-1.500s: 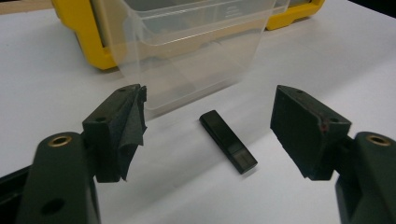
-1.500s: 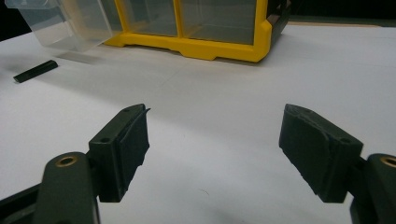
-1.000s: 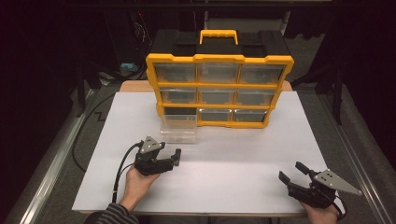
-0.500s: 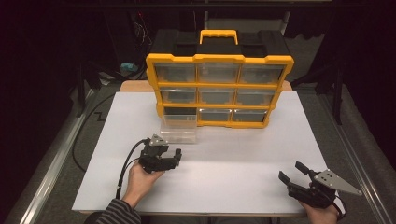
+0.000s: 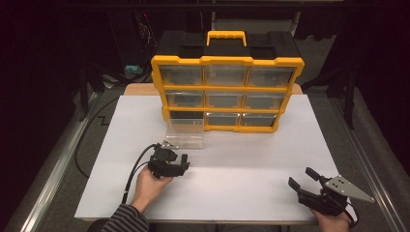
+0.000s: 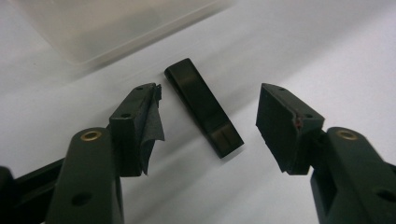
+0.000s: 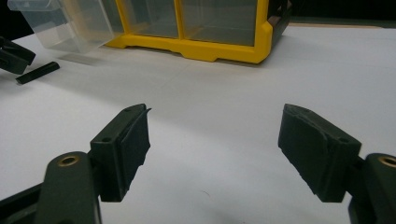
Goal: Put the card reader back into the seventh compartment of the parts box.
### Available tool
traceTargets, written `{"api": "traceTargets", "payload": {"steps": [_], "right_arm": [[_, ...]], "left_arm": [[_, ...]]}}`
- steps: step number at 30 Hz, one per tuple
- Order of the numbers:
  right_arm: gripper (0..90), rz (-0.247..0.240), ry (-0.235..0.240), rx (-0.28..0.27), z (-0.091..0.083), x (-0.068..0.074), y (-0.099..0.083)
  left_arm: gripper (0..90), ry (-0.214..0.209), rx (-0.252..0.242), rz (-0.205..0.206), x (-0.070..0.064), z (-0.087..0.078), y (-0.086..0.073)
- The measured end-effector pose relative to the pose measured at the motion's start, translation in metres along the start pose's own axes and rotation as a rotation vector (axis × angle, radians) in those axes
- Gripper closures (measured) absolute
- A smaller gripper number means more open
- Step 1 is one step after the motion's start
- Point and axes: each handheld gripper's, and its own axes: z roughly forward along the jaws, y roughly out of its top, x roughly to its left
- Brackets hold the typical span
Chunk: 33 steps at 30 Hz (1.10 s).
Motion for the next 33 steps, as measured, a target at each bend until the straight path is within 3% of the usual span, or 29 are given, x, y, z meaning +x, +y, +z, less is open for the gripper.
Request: {"api": "traceTargets", "payload": {"steps": [8,13,25,28,33], "right_arm": [[25.1,-0.005,0.002,-0.003,-0.0001,0.0000,0.0002],[25.2,-0.005,0.002,-0.004,-0.0001,0.0001,0.0002],[25.2,0.000,0.004,-0.004,-0.0001,0.0006,0.0004],[25.2,-0.005,0.005,-0.006,-0.0003,0.0002,0.0004],[25.3,-0.005,0.005,-0.006,-0.0003,0.0002,0.0004]], "left_arm": [[40.6,0.006,0.046,0.008,-0.0005,0.0063,0.0005],[42.8,0.010,0.048,0.006,-0.0001,0.0059,0.0009],[48.2,0.063,0.083,0.046,-0.0056,0.0071,0.0045],[54.1,0.084,0.099,0.072,-0.0082,0.0076,0.0063],[60.5,0.078,0.108,0.087,-0.0091,0.0075,0.0075]]}}
